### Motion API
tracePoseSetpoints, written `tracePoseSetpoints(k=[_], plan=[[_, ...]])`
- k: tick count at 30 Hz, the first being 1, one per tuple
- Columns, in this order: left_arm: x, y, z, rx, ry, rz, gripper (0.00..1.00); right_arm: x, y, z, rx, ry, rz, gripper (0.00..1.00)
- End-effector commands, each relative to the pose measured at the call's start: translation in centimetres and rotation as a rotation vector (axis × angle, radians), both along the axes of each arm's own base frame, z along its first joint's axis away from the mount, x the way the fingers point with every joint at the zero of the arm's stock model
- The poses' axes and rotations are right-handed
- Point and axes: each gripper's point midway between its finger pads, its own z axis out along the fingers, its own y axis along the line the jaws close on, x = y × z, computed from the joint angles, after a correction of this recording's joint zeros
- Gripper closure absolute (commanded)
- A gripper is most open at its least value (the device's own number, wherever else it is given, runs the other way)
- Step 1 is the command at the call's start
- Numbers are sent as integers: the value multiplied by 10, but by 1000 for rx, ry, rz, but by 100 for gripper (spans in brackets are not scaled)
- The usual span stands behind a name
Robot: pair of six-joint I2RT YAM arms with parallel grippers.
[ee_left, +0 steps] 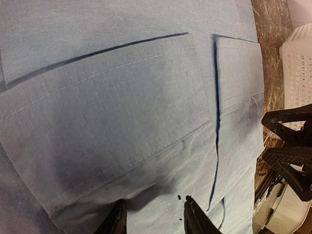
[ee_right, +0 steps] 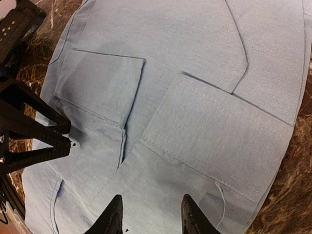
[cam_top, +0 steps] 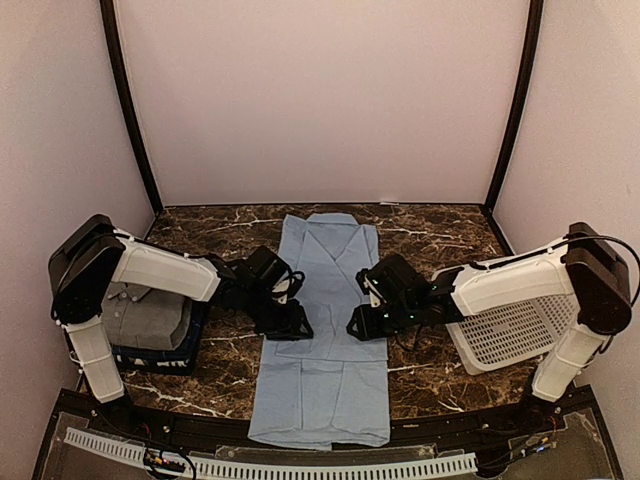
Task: Fold and stack the long sleeve shirts
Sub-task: Flatten out the crumpled shirt at the center of the board.
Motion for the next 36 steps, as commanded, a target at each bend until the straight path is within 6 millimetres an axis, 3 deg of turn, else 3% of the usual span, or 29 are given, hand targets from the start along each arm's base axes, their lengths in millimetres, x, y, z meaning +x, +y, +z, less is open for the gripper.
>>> tracePoseSetpoints(k=[1, 5, 11, 15, 19, 23, 30, 36], plan=[[15, -9, -20, 21, -1, 45, 61, 25, -13, -11, 11, -17, -34, 62], [30, -19, -20, 13, -16, 65, 61, 43, -32, -23, -10, -7, -75, 62], [58, -28, -15, -18, -30, 108, 61, 65, -43, -25, -31, -12, -101, 62], [67, -27, 3, -9, -70, 96, 61, 73, -39, -7, -37, -42, -92, 62], [78, -23, 35, 2, -165, 102, 61, 81, -41, 15, -42, -90, -99, 61], [96, -6, 55, 40, -241, 135, 60, 86, -44, 32, -47, -130, -115, 60], [124, 10, 51, 58, -264, 126, 59, 85, -47, 48, -25, -152, -134, 56], [125, 4, 34, 67, -231, 81, 59, 82, -51, 56, -6, -161, -149, 53]])
